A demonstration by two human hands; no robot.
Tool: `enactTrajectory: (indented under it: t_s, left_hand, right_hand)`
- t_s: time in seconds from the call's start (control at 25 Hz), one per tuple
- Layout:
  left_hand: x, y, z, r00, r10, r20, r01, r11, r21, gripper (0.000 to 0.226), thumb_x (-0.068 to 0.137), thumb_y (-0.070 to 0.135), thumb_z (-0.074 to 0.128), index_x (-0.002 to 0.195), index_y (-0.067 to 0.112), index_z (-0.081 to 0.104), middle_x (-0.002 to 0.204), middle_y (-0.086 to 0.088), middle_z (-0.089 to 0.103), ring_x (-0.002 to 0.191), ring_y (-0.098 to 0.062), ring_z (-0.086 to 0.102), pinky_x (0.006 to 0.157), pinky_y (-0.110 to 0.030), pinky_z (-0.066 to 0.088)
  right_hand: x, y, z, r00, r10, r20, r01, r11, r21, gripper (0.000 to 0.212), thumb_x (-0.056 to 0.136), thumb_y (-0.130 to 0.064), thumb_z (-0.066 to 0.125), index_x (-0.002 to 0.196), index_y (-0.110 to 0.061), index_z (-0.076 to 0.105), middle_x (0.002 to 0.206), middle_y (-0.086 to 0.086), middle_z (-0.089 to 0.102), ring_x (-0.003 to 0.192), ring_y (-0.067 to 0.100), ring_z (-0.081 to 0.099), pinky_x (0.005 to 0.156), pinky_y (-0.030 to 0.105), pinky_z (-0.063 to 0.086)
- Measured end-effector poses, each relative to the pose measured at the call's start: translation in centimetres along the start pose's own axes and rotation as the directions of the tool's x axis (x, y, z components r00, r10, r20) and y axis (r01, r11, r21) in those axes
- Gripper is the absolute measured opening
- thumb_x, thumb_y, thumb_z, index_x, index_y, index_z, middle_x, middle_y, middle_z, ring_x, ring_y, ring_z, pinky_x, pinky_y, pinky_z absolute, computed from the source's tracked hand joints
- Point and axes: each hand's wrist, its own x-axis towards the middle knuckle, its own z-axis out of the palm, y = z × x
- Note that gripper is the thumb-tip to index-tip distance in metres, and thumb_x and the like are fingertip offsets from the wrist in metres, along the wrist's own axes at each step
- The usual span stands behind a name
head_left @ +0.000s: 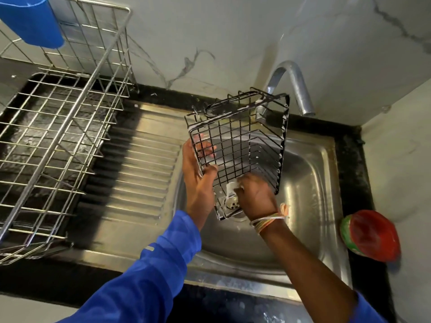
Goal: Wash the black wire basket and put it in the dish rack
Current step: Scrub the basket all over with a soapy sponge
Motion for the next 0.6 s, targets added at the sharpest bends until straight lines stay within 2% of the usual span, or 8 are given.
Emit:
enactTrajectory:
  t_s: [0.12, 0.24, 0.28, 0.36, 0.4, 0.44, 0.52, 0.6]
  left_hand:
    - [0.2, 0.1, 0.5, 0.999, -0.030, -0.013, 0.030, 0.999, -0.012, 0.074, 0.084, 0.006, 0.052, 0.154, 0.000, 0.030, 0.146, -0.018, 0.049, 0.126, -0.006, 0.055, 0.105, -0.025, 0.047]
    - [0.3, 0.0, 0.2, 1.000, -0.009, 0.010, 0.009, 1.000, 0.014, 0.072, 0.082, 0.004, 0.052, 0.149, -0.009, 0.031, 0.137, -0.031, 0.050, 0.112, -0.006, 0.059, 0.097, -0.021, 0.048]
    - [0.3, -0.2, 0.0, 1.000, -0.031, -0.001, 0.031, 0.999, -0.007, 0.074, 0.082, 0.004, 0.053, 0.151, -0.007, 0.030, 0.141, -0.032, 0.048, 0.118, -0.012, 0.058, 0.102, -0.026, 0.048]
    - [0.2, -0.6, -0.2, 0.995, -0.093, -0.030, 0.092, 0.995, -0.047, 0.081, 0.083, 0.013, 0.057, 0.156, -0.001, 0.026, 0.150, -0.032, 0.040, 0.135, -0.038, 0.047, 0.115, -0.051, 0.041]
    - [0.2, -0.6, -0.1, 0.992, -0.116, -0.041, 0.114, 0.992, -0.061, 0.083, 0.082, 0.017, 0.059, 0.156, 0.001, 0.026, 0.151, -0.034, 0.037, 0.138, -0.048, 0.039, 0.116, -0.060, 0.034]
    - [0.2, -0.7, 0.1, 0.991, -0.124, -0.047, 0.121, 0.991, -0.059, 0.083, 0.082, 0.018, 0.059, 0.156, 0.002, 0.027, 0.151, -0.033, 0.037, 0.137, -0.052, 0.036, 0.115, -0.063, 0.032]
    - [0.1, -0.5, -0.1, 0.993, -0.113, -0.035, 0.113, 0.994, 0.004, 0.078, 0.083, 0.012, 0.056, 0.154, -0.002, 0.028, 0.149, -0.032, 0.041, 0.134, -0.044, 0.045, 0.113, -0.052, 0.039]
    - [0.3, -0.3, -0.7, 0.997, -0.077, 0.007, 0.076, 0.996, 0.045, 0.078, 0.081, 0.008, 0.055, 0.153, -0.006, 0.028, 0.145, -0.032, 0.045, 0.125, -0.025, 0.056, 0.108, -0.038, 0.045]
  right_hand:
    - [0.0, -2.3, 0.8, 0.999, 0.007, 0.054, -0.005, 1.000, -0.026, 0.022, 0.071, 0.011, 0.069, 0.086, -0.005, 0.071, 0.084, 0.012, 0.069, 0.077, 0.029, 0.065, 0.063, 0.035, 0.055]
    - [-0.2, -2.9, 0.7, 0.989, -0.051, 0.136, 0.055, 0.998, -0.031, 0.029, 0.079, 0.007, 0.064, 0.103, -0.009, 0.070, 0.102, 0.010, 0.069, 0.095, 0.026, 0.063, 0.077, 0.036, 0.054]
    - [0.4, -1.8, 0.3, 0.988, 0.000, 0.157, 0.014, 0.996, -0.090, 0.032, 0.082, 0.004, 0.061, 0.109, -0.012, 0.068, 0.110, 0.008, 0.066, 0.102, 0.024, 0.060, 0.081, 0.035, 0.053]
    - [1.0, -0.4, -0.3, 0.985, 0.108, 0.135, -0.079, 0.975, -0.208, 0.032, 0.086, -0.001, 0.058, 0.114, -0.014, 0.065, 0.116, 0.005, 0.062, 0.107, 0.023, 0.058, 0.081, 0.034, 0.053]
    - [0.8, -1.2, -0.3, 0.989, 0.099, 0.108, -0.074, 0.974, -0.213, 0.029, 0.086, -0.002, 0.060, 0.112, -0.013, 0.065, 0.113, 0.005, 0.063, 0.104, 0.022, 0.059, 0.077, 0.033, 0.054]
    - [0.3, -2.6, 0.0, 0.994, 0.038, 0.099, -0.017, 0.978, -0.210, 0.025, 0.086, -0.003, 0.063, 0.108, -0.013, 0.067, 0.107, 0.005, 0.065, 0.099, 0.022, 0.061, 0.075, 0.033, 0.055]
    - [-0.6, -4.9, 0.4, 0.978, -0.069, 0.196, 0.094, 0.988, -0.121, 0.021, 0.085, -0.002, 0.064, 0.103, -0.012, 0.070, 0.099, 0.008, 0.070, 0.093, 0.023, 0.065, 0.077, 0.034, 0.056]
    - [-0.6, -4.4, -0.9, 0.972, -0.003, 0.234, -0.026, 0.992, 0.120, 0.023, 0.086, -0.002, 0.062, 0.104, -0.014, 0.071, 0.098, 0.004, 0.072, 0.088, 0.017, 0.067, 0.077, 0.022, 0.051]
